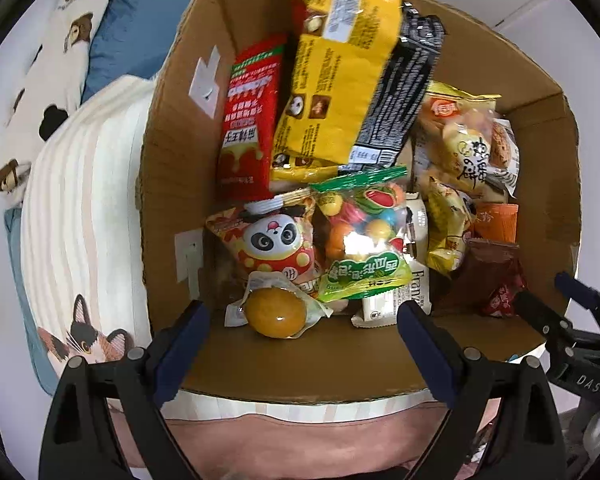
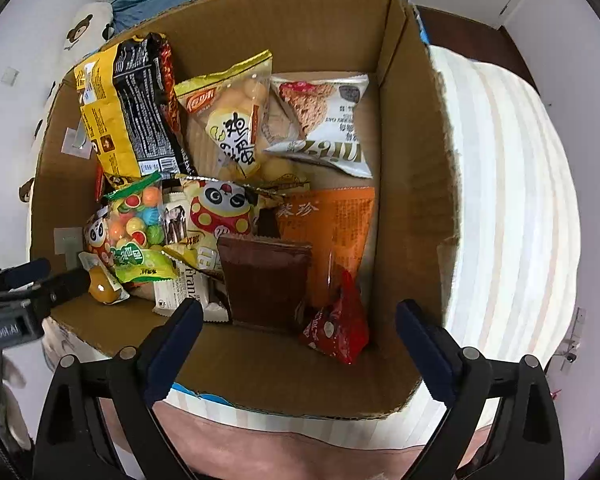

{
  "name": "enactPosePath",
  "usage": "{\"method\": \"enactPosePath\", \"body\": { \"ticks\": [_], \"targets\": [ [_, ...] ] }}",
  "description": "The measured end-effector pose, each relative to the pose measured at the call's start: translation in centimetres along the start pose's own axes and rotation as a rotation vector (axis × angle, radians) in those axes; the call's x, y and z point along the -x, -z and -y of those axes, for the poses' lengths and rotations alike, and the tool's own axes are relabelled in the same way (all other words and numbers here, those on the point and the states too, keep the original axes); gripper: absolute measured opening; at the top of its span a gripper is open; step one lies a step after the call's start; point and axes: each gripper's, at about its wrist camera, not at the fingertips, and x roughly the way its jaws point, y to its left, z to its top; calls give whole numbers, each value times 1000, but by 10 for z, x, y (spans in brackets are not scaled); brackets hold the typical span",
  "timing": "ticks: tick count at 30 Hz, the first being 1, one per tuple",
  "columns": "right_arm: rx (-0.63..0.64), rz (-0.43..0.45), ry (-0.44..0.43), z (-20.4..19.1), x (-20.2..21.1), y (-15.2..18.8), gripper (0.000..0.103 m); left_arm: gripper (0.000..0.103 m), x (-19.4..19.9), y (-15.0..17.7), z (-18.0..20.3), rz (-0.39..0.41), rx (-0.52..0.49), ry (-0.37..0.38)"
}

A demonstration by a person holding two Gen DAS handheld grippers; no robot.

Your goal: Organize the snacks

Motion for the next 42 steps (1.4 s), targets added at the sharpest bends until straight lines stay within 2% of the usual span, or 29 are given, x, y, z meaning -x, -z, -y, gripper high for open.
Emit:
{"method": "enactPosePath", "body": {
  "ticks": [5, 11, 19, 25, 30, 36, 42],
  "targets": [
    [6, 60, -17, 0, 14, 3, 99, 96, 12, 9, 7, 74, -7, -25],
    [-18, 180, -29, 3, 39, 15, 99, 96, 36, 21, 13, 202, -10, -53],
    [-40, 285, -48, 2, 62, 42, 99, 96, 76, 50, 10, 377, 20, -78],
    [-61, 322, -64, 7, 71, 61, 99, 96, 93, 72, 15, 463, 11, -98],
    [-69, 362, -57, 11, 80, 76, 99, 96, 106, 88, 18, 505, 10, -92],
    [-35, 505, -26, 7, 123, 122, 99, 96, 137, 136, 23, 635, -1, -102],
    [1, 642, -6, 1, 169, 189, 99, 96, 160, 192, 23, 742, -6, -120]
  ]
}}
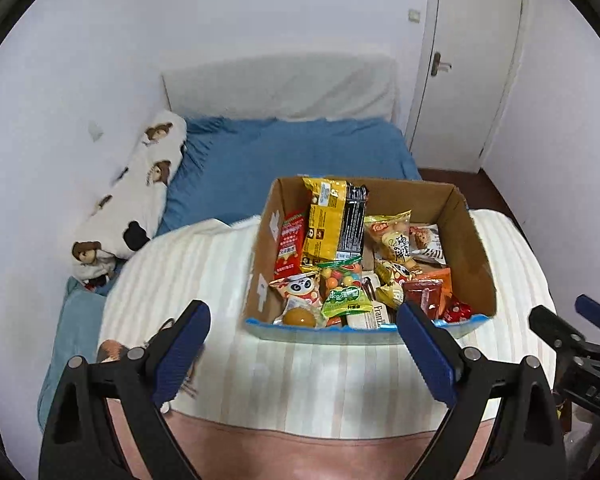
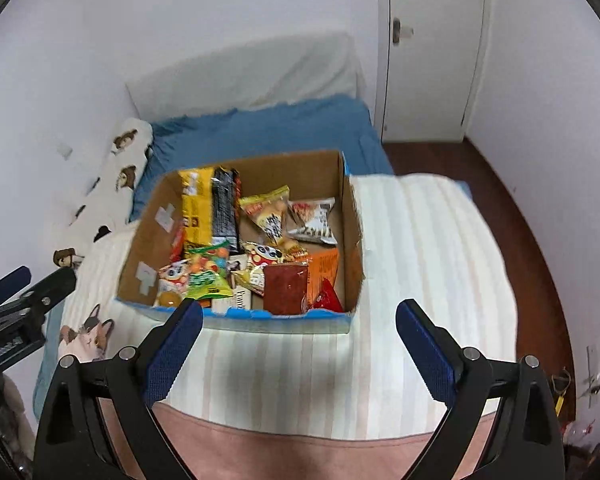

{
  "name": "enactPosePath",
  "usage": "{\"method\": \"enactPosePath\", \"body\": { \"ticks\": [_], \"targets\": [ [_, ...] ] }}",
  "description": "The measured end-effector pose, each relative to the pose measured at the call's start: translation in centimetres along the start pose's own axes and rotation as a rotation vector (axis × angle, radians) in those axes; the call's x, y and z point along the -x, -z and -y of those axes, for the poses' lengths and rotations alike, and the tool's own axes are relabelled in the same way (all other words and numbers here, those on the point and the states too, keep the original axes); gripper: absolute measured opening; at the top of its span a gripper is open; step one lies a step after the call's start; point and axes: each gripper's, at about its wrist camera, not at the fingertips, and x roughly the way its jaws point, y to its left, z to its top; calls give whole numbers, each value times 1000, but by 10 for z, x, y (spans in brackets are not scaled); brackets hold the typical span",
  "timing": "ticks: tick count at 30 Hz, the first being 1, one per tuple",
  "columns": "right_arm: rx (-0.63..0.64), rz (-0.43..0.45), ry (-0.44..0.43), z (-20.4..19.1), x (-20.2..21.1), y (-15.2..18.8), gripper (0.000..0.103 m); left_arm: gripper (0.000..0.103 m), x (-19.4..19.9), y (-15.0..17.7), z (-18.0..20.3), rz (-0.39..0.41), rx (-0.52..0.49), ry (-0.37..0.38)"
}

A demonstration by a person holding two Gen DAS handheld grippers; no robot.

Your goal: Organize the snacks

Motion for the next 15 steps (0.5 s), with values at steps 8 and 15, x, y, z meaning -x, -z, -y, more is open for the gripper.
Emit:
{"method": "enactPosePath", "body": {
  "ticks": [8, 15],
  "targets": [
    [46, 153, 26, -12, 92, 38, 99, 96, 67, 32, -5, 95, -8, -17],
    [71, 220, 27, -20, 148, 65, 100, 96, 120, 54, -6, 140, -12, -30]
  ]
}}
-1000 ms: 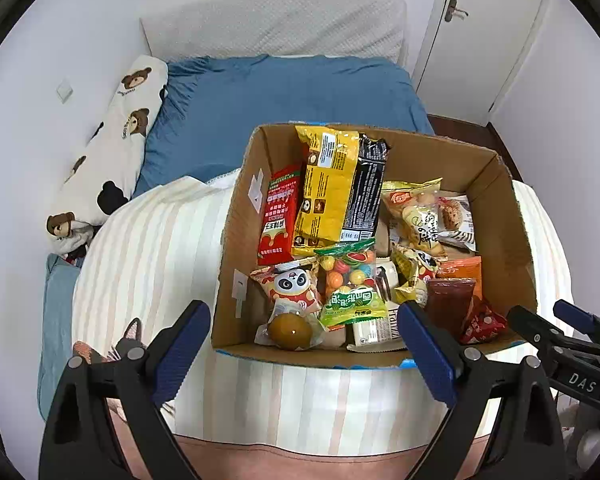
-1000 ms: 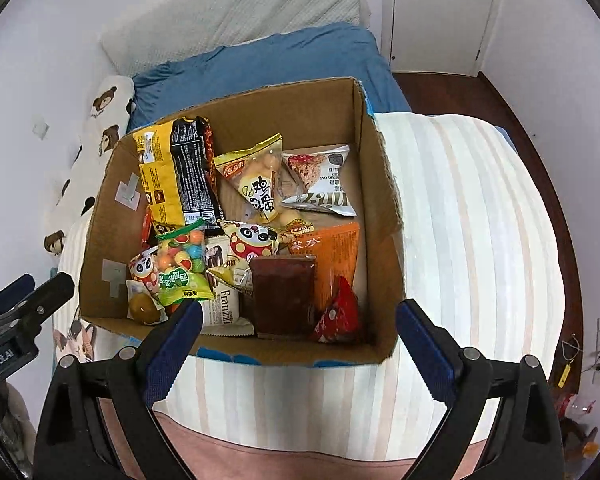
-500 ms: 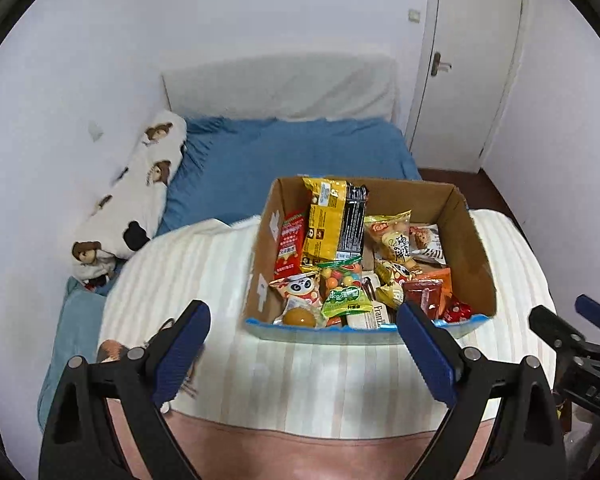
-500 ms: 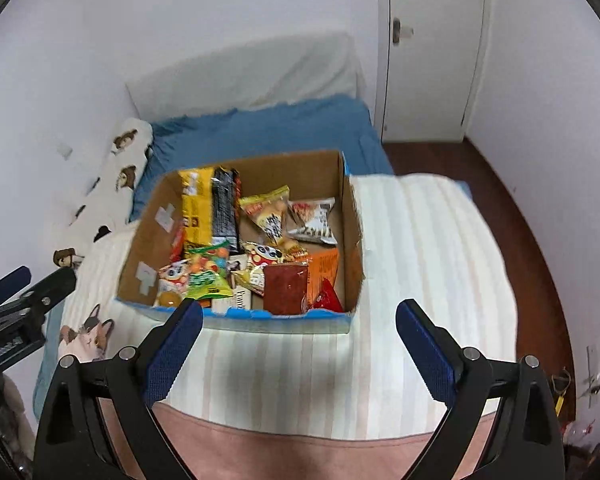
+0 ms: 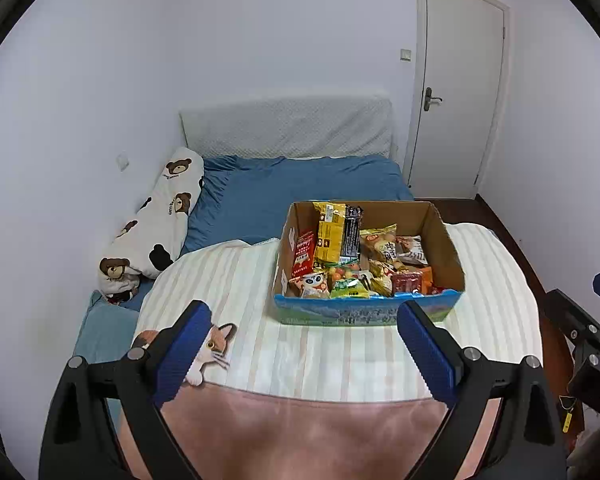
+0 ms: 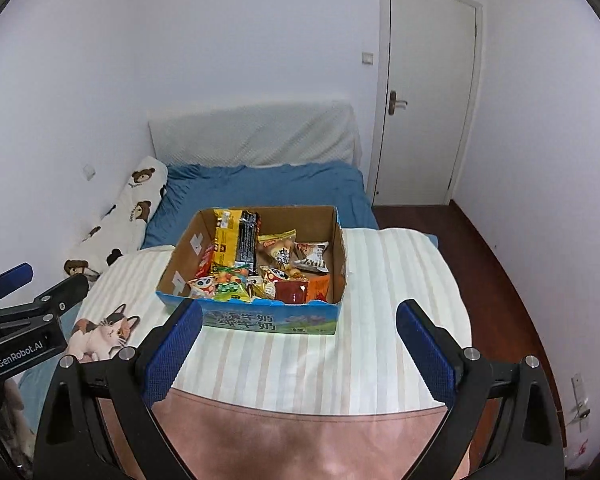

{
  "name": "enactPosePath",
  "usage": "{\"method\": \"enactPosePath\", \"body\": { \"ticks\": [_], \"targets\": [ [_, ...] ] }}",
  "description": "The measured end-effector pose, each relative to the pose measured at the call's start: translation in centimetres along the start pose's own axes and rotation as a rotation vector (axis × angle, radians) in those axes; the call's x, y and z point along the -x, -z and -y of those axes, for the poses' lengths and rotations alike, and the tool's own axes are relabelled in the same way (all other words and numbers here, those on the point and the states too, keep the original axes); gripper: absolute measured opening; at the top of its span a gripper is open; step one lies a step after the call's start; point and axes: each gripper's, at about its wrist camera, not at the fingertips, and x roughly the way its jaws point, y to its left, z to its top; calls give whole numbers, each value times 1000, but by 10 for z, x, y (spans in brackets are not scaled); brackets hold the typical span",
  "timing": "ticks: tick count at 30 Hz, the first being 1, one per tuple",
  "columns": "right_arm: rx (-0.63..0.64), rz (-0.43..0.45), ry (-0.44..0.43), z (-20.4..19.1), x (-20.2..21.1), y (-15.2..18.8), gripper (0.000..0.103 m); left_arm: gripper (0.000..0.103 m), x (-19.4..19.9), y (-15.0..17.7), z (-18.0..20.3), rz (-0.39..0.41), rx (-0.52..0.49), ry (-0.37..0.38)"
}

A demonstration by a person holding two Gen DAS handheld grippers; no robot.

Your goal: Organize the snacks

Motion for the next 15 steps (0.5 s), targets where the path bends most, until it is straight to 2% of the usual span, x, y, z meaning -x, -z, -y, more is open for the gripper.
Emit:
{"method": "enactPosePath", "body": {
  "ticks": [6, 15],
  "targets": [
    [27, 33, -13, -6, 39, 9, 101, 96, 31, 11, 1, 26, 0, -5],
    [24, 41, -39, -5, 56, 16, 101, 96, 45, 21, 0, 28, 19, -5]
  ]
}}
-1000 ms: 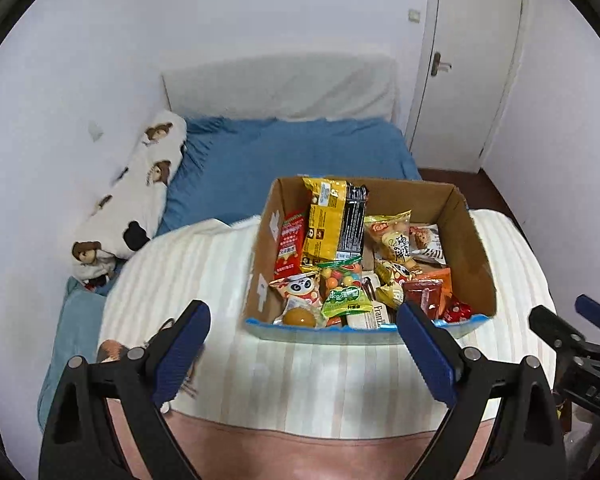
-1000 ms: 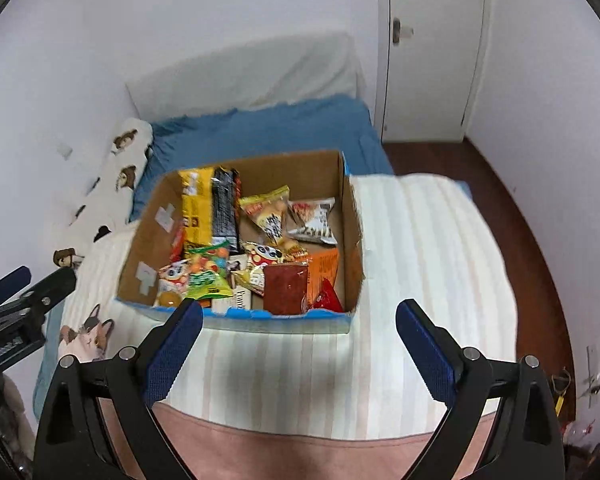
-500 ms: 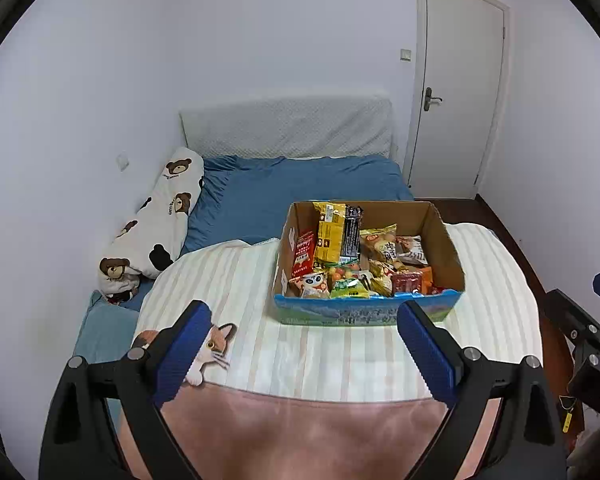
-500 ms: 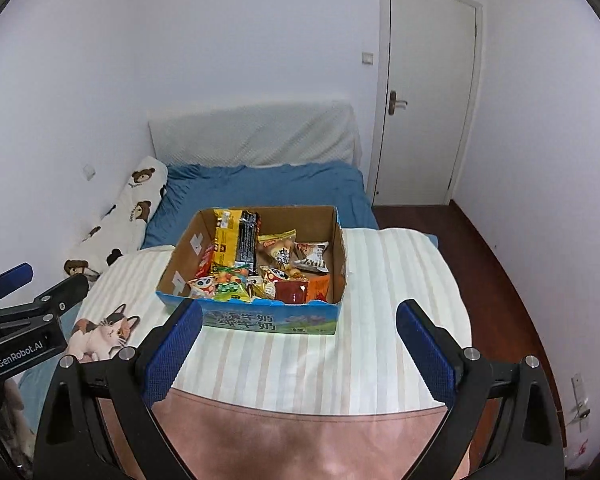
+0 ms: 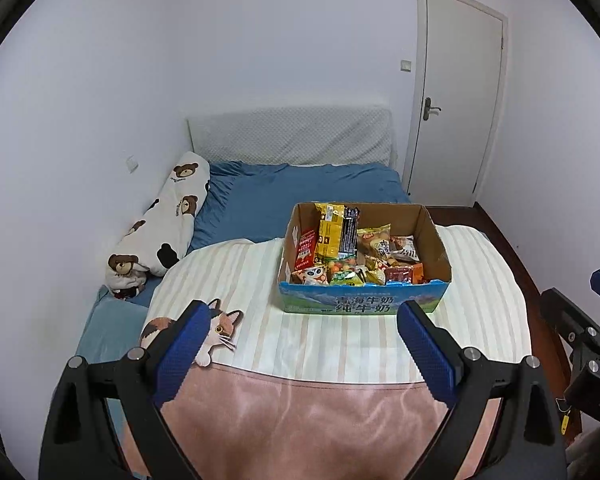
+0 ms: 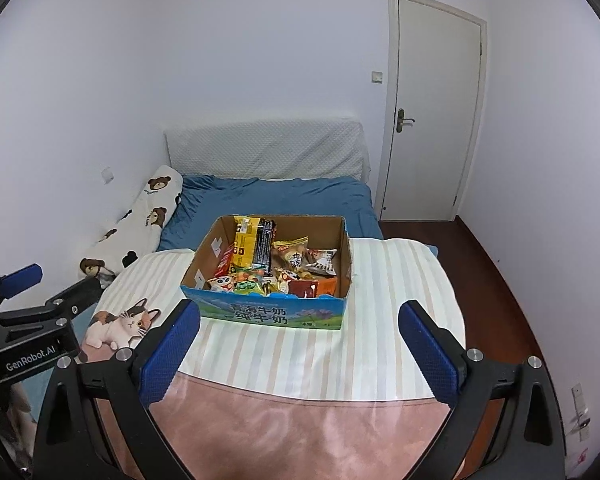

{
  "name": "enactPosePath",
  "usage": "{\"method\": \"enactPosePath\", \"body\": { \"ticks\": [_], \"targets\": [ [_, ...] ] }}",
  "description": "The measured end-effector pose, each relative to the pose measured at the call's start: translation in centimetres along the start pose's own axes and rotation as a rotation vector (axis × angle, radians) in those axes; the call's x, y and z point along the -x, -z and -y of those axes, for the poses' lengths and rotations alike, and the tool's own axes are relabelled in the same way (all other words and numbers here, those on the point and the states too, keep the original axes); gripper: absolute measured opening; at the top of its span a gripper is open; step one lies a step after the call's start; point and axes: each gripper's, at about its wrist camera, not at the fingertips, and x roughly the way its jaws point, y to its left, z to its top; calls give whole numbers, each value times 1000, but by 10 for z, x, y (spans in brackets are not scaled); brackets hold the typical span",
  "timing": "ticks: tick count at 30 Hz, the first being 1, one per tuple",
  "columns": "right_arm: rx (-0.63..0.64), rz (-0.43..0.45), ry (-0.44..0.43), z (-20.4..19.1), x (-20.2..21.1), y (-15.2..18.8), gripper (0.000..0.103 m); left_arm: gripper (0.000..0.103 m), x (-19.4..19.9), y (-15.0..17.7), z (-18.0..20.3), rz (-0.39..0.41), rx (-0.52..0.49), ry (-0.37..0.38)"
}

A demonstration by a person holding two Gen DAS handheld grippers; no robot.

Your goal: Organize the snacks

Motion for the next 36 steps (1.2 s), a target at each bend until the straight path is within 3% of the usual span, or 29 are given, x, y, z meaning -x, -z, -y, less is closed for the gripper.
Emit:
{"method": "enactPosePath", "body": {
  "ticks": [11, 27, 36],
  "targets": [
    [-11, -61, -8, 3, -42, 0, 102, 102, -29, -2, 10, -37, -8, 20],
    [-100, -243, 0, 36, -174, -19, 102, 102, -152, -26, 35, -245, -47, 20],
    [-101, -317, 29, 46, -230, -26, 102, 102, -200, -32, 45, -310, -69, 8]
  ]
}}
